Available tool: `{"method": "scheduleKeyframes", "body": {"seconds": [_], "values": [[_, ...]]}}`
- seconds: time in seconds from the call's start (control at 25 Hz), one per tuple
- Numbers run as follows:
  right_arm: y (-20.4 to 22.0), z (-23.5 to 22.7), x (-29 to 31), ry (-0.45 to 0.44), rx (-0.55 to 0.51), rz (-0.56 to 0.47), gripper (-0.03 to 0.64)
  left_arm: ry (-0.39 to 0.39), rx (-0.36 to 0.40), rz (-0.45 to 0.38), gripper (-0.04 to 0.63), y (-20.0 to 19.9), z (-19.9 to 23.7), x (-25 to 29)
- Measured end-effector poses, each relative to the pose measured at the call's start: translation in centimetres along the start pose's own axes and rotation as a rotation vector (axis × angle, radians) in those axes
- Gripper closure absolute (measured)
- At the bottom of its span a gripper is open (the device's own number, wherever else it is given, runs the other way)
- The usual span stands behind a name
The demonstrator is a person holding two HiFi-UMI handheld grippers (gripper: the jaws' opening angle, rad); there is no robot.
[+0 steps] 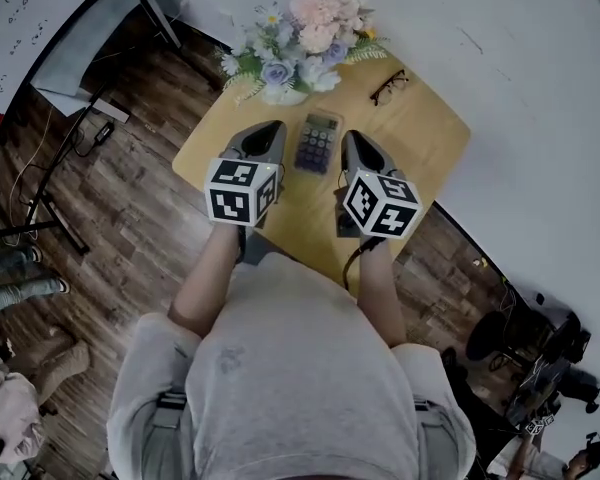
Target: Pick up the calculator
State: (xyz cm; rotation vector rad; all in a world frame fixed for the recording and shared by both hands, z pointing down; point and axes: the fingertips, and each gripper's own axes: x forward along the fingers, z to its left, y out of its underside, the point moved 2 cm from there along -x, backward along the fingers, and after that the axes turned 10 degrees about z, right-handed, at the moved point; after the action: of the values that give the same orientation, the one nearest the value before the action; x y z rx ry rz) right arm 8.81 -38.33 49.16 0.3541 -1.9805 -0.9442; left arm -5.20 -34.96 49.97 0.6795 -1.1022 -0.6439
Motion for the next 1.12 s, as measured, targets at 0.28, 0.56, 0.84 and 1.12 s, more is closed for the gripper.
{"method": "scheduleKeyframes", "body": {"seconds": [0.28,0.56,0.84,1.12], "values": [[3.3,-1.4,2.9,0.011,0.050,0.120,0.577,0.037,-0.067,0.118,0.589,2.9,1.0,2.9],[5.7,-2.4,5.0,0.016,0.093,0.202,0.545,0.079,-0.092,0.215,0.541,5.4,1.2,5.2],[7.5,-3.4,6.5,0.010,0.142,0.260,0.501,0.128,-0.131,0.278,0.494,7.1,0.9,7.1],[8.9,-4.4,7.7,-0.001,0.201,0.299,0.458,0.158,-0.170,0.326,0.440,8.1,0.7,8.8]]}}
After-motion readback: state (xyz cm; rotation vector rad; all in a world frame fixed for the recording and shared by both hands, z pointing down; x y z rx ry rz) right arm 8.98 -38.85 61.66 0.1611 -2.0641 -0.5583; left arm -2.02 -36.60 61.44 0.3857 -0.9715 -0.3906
